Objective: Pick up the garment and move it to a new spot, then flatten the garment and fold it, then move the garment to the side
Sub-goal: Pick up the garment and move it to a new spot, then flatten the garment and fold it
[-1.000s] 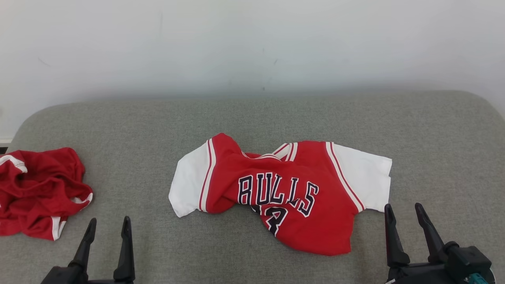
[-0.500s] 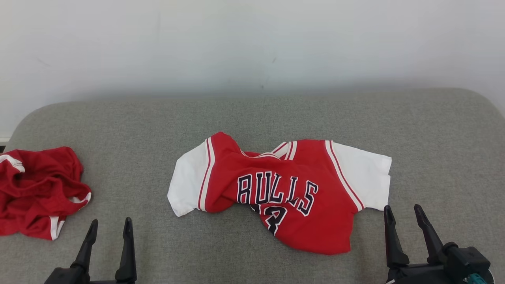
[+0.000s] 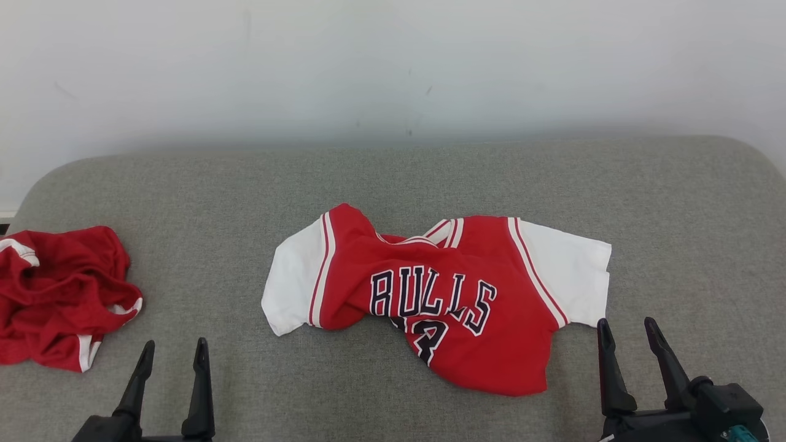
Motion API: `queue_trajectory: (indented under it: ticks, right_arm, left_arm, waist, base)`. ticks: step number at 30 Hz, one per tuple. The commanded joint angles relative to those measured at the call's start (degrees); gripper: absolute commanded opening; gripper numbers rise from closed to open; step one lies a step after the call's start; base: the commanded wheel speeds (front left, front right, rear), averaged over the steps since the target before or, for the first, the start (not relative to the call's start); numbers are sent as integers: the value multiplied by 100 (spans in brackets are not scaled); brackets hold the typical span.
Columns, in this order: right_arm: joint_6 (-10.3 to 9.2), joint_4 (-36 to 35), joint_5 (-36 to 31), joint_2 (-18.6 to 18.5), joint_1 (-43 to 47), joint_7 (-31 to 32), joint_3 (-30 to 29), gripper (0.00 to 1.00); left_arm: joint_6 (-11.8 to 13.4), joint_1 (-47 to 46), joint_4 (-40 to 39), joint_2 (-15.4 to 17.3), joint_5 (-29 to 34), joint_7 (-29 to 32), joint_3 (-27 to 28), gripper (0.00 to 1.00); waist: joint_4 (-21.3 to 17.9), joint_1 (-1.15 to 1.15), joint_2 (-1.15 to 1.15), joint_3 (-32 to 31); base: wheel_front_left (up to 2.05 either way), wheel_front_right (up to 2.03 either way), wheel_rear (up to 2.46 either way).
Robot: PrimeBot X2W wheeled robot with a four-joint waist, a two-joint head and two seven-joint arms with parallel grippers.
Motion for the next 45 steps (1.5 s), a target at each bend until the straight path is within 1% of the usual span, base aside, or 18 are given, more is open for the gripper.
queue_trajectory:
  ticks: [1,11,17,22,24,29,30,34,37,40,45]
  right_arm:
    - [-13,-10,5,6,-12,-27,2,100]
    - [-13,10,29,-19,-8,-28,39,100]
    - [-13,12,65,-38,-99,-27,105,100]
    - [-13,-19,88,-27,-220,-27,137,100]
    - [-13,-28,109,-17,-296,-27,141,100]
    - [-13,-50,144,24,-452,-27,99,100]
    - [-13,-50,144,24,-452,-27,99,100]
    - [-13,-53,177,53,-554,-18,97,100]
    - [-13,-49,211,67,-637,-17,104,100]
    - [-13,-36,252,82,-704,-17,134,100]
    - [-13,-40,273,96,-804,-17,150,100]
  left_arm:
    - [-7,-36,6,-22,76,-19,26,100]
    - [-40,-34,60,-70,115,-19,86,100]
    - [-58,-330,146,57,158,-19,18,100]
    - [-55,-1106,360,440,157,-11,-218,100]
    - [-57,-1493,433,642,146,38,-358,100]
    - [-58,-2514,607,1198,-89,318,-787,100]
    - [-58,-2514,607,1198,-89,318,-787,100]
    - [-51,-3240,751,1619,-280,574,-1060,100]
    - [-52,-3660,870,1856,-425,771,-1327,100]
    - [-50,-4009,1033,2065,-615,935,-1605,100]
    - [-50,-4405,1390,2257,-946,1272,-1996,100]
  waist:
    - [-1,0,0,-1]
    - [-15,0,0,8]
    - [-98,0,0,112]
    - [-245,0,0,406]
    - [-324,0,0,540]
    - [-519,0,0,862]
    - [-519,0,0,862]
    - [-693,0,0,1072]
    - [-814,0,0,1200]
    - [-918,0,0,1313]
    - [-1065,0,0,1486]
  base:
    - [0,0,0]
    - [0,0,0]
    - [0,0,0]
    - [0,0,0]
    - [0,0,0]
    - [0,0,0]
    - [0,0,0]
    - [0,0,0]
    - [0,0,0]
    - [0,0,0]
    - [0,0,0]
